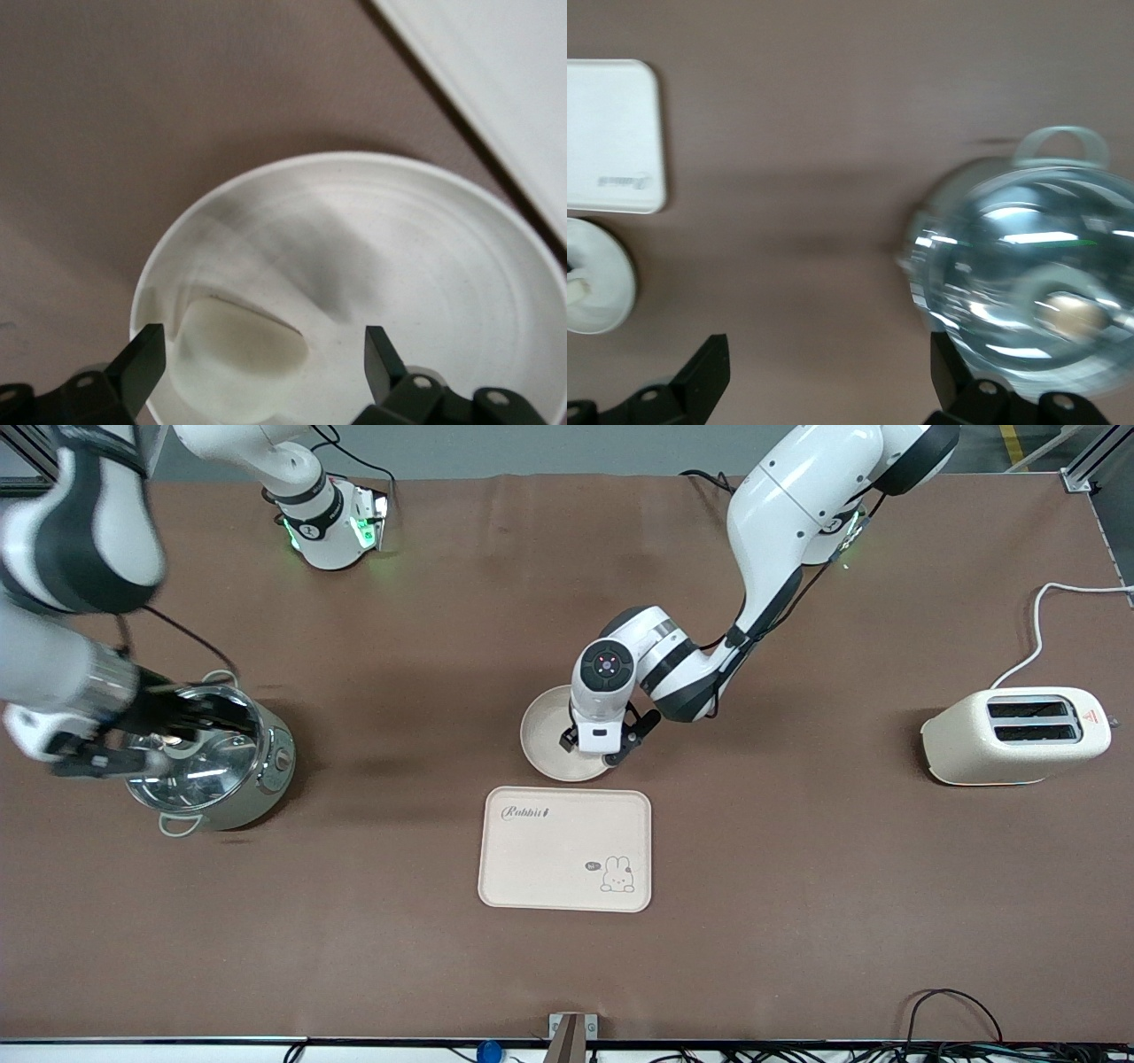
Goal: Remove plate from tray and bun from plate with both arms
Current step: 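Grasp the bun with the left gripper while the right gripper withdraws, then carry the bun with the left gripper toward the toaster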
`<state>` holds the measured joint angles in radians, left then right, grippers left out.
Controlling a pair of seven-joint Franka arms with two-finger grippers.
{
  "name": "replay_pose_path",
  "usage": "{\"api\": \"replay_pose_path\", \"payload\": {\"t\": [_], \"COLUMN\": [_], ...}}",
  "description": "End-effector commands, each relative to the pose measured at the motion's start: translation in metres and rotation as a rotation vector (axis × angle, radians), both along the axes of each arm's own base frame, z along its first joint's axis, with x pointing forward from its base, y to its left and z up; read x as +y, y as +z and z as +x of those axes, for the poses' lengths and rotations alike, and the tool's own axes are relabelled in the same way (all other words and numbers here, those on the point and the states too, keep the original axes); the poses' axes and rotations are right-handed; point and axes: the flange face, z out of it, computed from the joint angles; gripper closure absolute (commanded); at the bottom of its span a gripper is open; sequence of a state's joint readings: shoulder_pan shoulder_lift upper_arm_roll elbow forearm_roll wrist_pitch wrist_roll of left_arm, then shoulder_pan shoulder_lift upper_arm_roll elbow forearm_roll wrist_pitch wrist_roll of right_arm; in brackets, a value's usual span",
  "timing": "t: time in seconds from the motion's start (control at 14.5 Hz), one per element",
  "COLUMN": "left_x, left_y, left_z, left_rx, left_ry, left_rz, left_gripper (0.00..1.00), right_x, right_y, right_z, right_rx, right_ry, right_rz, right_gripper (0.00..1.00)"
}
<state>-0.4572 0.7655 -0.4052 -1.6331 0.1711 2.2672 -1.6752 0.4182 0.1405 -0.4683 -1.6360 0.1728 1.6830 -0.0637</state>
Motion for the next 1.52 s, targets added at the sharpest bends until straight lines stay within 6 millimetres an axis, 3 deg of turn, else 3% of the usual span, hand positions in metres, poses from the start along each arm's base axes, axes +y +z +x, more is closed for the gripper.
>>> {"api": "replay_pose_path", "payload": {"t": [0.0, 0.14, 0.28, 0.41, 0.83, 0.97, 1.1, 1.24, 1.45], "left_x": [-0.002, -0.003, -0.004, -0.005, 0.000, 0.005, 0.030, 0.074, 0.152], "left_y": [0.000, 0.000, 0.000, 0.003, 0.017, 0.034, 0.061, 0.084, 0.088], "left_z": [-0.002, -0.003, -0.005, -0.003, 0.012, 0.021, 0.048, 0.080, 0.121], "left_rx": [-0.021, -0.020, -0.019, -0.024, -0.049, -0.071, -0.104, -0.114, -0.073], "left_ry": [0.006, 0.007, 0.005, 0.005, 0.007, 0.019, 0.055, 0.033, -0.025], "left_rz": [0.006, 0.006, 0.005, 0.001, -0.014, -0.016, -0.024, -0.007, 0.033], "left_gripper": [0.09, 0.22, 0.38, 0.52, 0.88, 0.89, 0.89, 0.89, 0.88], "right_x": [-0.040, -0.069, -0.086, -0.090, -0.067, -0.060, -0.053, -0.045, -0.037], "right_y": [0.023, 0.059, 0.083, 0.105, 0.109, 0.110, 0.112, 0.113, 0.112], "right_z": [0.003, -0.010, -0.021, -0.033, -0.035, -0.038, -0.039, -0.037, -0.036], "right_rx": [-0.009, -0.011, 0.001, -0.030, -0.021, -0.002, -0.007, -0.015, -0.015], "right_ry": [-0.033, -0.018, -0.032, -0.031, 0.005, 0.013, 0.025, 0.034, 0.051], "right_rz": [-0.048, -0.064, -0.075, -0.095, -0.126, -0.125, -0.124, -0.125, -0.137], "right_gripper": [0.00, 0.00, 0.00, 0.00, 0.00, 0.00, 0.00, 0.00, 0.00]}}
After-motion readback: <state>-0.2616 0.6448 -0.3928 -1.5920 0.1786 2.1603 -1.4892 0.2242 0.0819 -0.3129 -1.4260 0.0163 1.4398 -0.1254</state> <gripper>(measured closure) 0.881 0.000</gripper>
